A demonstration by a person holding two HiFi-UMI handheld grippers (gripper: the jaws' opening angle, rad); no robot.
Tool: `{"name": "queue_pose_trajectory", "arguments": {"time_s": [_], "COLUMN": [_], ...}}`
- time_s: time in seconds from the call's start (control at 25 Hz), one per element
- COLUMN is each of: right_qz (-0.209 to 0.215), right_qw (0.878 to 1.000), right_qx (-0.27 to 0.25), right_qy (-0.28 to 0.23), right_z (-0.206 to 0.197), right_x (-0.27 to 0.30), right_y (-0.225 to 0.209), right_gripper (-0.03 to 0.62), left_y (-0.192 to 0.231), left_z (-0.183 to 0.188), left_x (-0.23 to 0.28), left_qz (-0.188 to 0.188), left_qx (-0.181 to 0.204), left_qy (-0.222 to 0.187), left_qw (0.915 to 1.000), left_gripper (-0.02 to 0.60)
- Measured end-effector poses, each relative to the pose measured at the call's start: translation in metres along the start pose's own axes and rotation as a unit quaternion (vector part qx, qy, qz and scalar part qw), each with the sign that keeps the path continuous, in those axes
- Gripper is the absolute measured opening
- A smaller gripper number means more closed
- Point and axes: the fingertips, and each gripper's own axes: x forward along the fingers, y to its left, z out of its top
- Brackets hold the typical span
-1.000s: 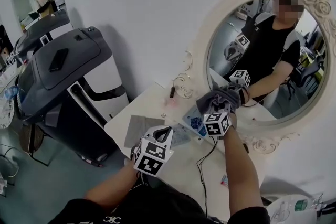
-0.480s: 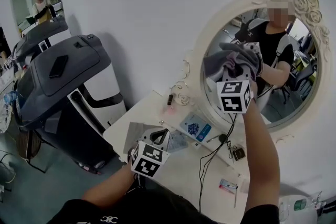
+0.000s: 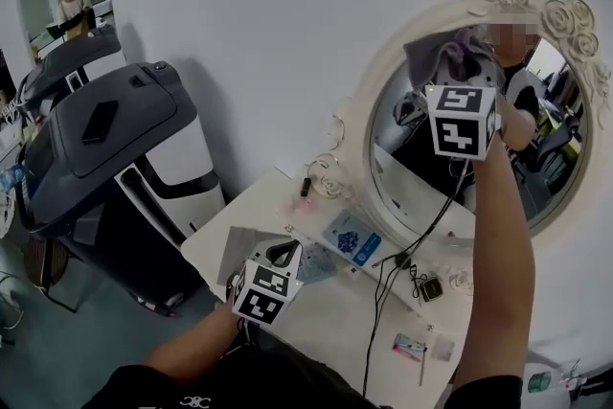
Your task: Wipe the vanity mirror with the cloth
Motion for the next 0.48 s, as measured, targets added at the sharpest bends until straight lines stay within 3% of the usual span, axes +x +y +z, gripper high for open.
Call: {"name": "queue_pose_trajectory", "arguments": {"time_s": [0.48], "right_qz": [0.015], "right_qw": [0.999], "right_qx": [0.028], "right_qy": [-0.012], "right_z": [-0.033], "right_x": [0.01], "right_y": [0.085], "right_gripper": [0.044], "left_y": [-0.015], "left_z": [-0.036], "left_x": [0.015], "left_qz": [-0.012], "left_qx": [-0.019], "left_qy": [0.041], "left_qw": [0.9989], "left_gripper": [0.0]}}
